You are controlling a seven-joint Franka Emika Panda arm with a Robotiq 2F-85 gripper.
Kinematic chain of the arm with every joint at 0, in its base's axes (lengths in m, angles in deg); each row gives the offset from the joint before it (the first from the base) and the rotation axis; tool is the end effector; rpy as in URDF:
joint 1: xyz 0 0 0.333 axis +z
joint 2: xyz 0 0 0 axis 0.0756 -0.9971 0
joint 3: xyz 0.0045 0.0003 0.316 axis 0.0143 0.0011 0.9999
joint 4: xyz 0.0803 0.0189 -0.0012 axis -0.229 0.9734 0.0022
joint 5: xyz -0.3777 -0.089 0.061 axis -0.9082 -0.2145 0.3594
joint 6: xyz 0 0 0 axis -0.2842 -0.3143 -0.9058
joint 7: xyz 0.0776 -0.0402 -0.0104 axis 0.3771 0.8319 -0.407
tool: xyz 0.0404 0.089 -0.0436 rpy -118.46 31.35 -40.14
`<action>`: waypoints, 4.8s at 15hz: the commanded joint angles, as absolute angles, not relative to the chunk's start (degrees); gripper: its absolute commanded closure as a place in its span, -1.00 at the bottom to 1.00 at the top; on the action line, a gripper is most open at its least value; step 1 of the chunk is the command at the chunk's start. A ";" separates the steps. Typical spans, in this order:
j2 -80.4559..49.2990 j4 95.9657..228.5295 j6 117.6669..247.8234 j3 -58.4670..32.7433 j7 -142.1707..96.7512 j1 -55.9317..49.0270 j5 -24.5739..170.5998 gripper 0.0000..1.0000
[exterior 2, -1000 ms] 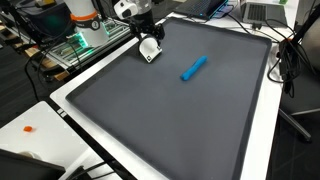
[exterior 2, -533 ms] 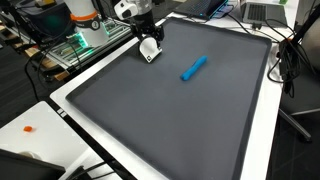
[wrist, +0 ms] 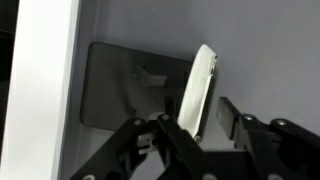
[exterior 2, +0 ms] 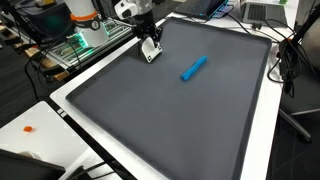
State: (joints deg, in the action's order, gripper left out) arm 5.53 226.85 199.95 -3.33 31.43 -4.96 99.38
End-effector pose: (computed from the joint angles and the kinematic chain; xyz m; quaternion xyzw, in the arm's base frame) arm 0.3918 0.0222 0.2436 -0.7923 0.6033 0.0518 0.0750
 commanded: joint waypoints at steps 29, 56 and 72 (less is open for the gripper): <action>-2.42 194.17 173.15 -2.28 28.47 0.02 86.01 0.98; -16.25 182.31 177.03 -3.56 4.51 5.24 70.49 0.98; -27.06 171.91 174.93 -5.74 -7.86 6.38 70.91 0.98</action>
